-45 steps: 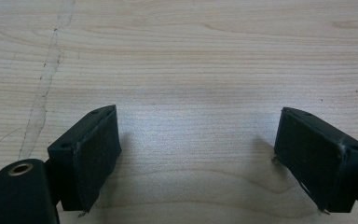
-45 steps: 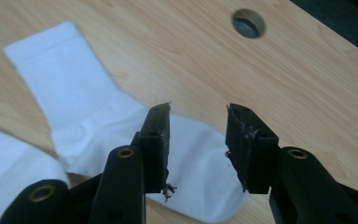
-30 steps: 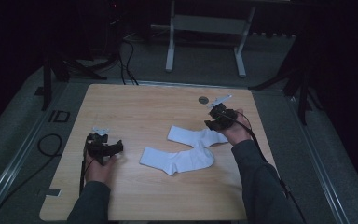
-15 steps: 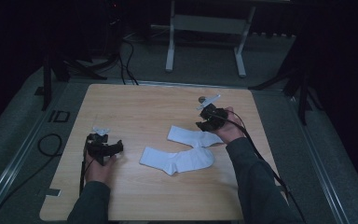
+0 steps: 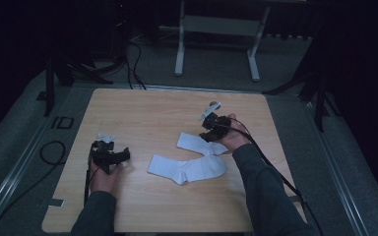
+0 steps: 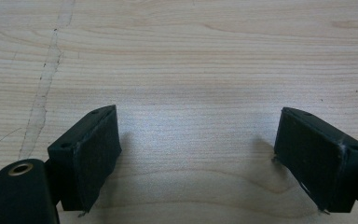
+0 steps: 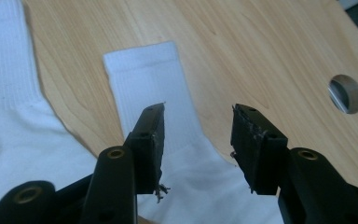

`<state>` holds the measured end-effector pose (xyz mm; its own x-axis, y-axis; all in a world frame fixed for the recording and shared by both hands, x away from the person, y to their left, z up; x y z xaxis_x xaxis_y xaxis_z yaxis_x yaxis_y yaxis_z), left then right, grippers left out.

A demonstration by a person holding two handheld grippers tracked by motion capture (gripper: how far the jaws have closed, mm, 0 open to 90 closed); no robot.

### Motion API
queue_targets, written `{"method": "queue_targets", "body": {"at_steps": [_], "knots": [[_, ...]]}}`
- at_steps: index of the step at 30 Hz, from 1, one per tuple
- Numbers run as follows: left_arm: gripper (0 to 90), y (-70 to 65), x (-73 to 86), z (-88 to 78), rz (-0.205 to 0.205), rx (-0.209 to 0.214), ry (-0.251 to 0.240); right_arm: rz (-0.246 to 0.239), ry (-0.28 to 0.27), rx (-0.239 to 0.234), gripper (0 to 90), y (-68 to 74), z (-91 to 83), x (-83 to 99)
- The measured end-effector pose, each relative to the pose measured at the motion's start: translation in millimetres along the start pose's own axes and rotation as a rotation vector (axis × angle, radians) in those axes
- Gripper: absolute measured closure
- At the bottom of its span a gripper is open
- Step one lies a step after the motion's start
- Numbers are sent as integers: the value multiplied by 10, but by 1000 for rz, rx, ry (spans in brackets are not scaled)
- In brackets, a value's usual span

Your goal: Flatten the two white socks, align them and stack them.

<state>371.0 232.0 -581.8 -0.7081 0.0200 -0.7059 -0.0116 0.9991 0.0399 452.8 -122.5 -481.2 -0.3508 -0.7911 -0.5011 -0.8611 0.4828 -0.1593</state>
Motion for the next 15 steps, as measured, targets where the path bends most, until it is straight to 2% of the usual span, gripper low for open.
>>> {"method": "queue_targets", "body": {"at_steps": [9, 15], "knots": [[142, 0, 0, 0, 0, 0, 0, -17, 3, -44, 536, 34, 87, -64], [142, 0, 0, 0, 0, 0, 0, -27, 41, -80, 569, 30, 266, -48]]}}
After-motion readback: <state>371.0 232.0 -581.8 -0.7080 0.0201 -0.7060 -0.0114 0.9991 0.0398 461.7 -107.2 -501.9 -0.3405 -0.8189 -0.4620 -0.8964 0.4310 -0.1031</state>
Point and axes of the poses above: each handheld gripper's, and its own axes: z roughly forward along the jaws, x roughly out of its underside, y roughly to its left, the point moved 2 cm from there along z, roughly forward along the jaws, and after that the axes turned 3 degrees about -x, right-handed, at the moved point
